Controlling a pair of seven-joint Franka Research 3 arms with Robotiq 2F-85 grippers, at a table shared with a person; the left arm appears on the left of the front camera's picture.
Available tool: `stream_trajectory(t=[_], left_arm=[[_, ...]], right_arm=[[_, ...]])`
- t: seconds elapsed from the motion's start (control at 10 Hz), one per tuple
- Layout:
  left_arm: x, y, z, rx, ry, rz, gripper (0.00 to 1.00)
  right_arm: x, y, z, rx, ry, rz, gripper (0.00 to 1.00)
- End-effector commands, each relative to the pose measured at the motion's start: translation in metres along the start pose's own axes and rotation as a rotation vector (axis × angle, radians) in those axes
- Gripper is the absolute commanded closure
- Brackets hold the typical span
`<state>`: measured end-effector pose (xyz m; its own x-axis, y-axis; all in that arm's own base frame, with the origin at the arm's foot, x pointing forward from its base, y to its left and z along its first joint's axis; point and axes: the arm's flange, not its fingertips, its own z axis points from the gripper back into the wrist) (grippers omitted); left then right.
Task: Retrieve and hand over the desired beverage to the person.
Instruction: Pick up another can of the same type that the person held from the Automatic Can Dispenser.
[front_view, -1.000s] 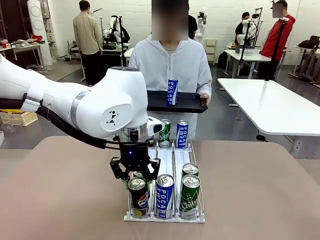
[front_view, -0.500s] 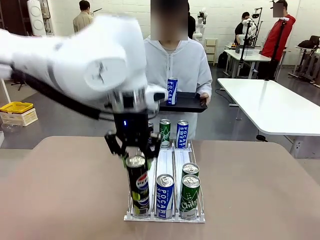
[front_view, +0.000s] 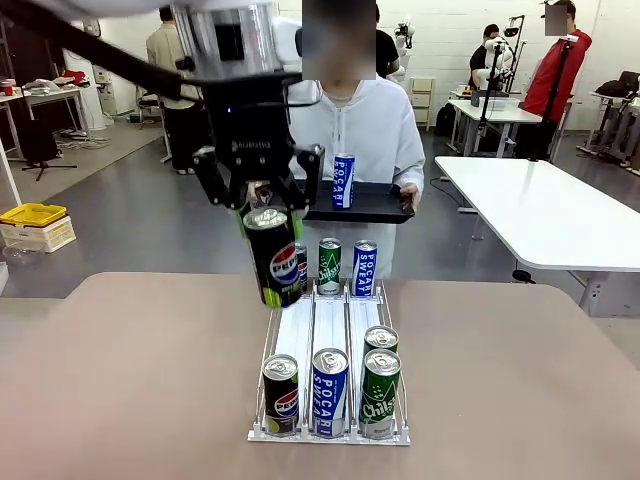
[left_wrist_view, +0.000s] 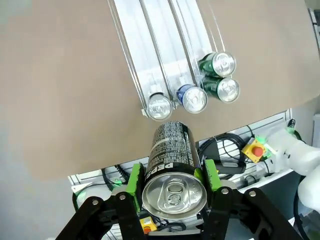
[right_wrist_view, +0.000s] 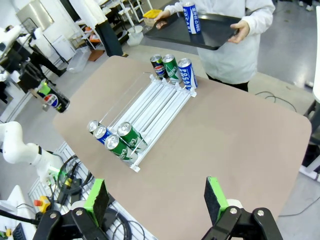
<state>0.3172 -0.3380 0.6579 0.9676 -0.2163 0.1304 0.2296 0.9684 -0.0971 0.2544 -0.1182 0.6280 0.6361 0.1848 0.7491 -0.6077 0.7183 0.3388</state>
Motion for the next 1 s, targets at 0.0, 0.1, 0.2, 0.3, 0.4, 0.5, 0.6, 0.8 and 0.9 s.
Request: stream_trajectory(t=[0.0,0.1,0.2,0.3,0.4,0.5,0.6,0.8,0.9], left_arm=[[0.034,0.002,0.000,0.034,0.044,-0.075,1.00],[0.042,0.007,-0.003,0.033,0.061,-0.113,1.00],[0.043,0.009,-0.005,0.021,0.063,-0.211,1.00],[0.046,0.012,-0.006,0.020,0.047,-0.275,1.00],[0.049,0.015,-0.007,-0.002,0.035,-0.286,1.00],[0.048,0.017,-0.012,-0.010,0.031,-0.282,1.00],[0.050,0.009,-0.019,0.007,0.063,-0.239,1.00],[0.050,0.009,-0.019,0.007,0.063,-0.239,1.00],[0.050,0.009,-0.019,0.007,0.063,-0.239,1.00]], right_arm=[[0.003,0.000,-0.001,0.034,-0.020,0.011,0.00],[0.003,0.000,-0.001,0.034,-0.020,0.011,0.00],[0.003,0.000,-0.001,0.034,-0.020,0.011,0.00],[0.003,0.000,-0.001,0.034,-0.020,0.011,0.00],[0.003,0.000,-0.001,0.034,-0.020,0.011,0.00],[0.003,0.000,-0.001,0.034,-0.020,0.011,0.00],[0.003,0.000,-0.001,0.034,-0.020,0.011,0.00],[0.003,0.000,-0.001,0.034,-0.020,0.011,0.00],[0.003,0.000,-0.001,0.034,-0.020,0.011,0.00]])
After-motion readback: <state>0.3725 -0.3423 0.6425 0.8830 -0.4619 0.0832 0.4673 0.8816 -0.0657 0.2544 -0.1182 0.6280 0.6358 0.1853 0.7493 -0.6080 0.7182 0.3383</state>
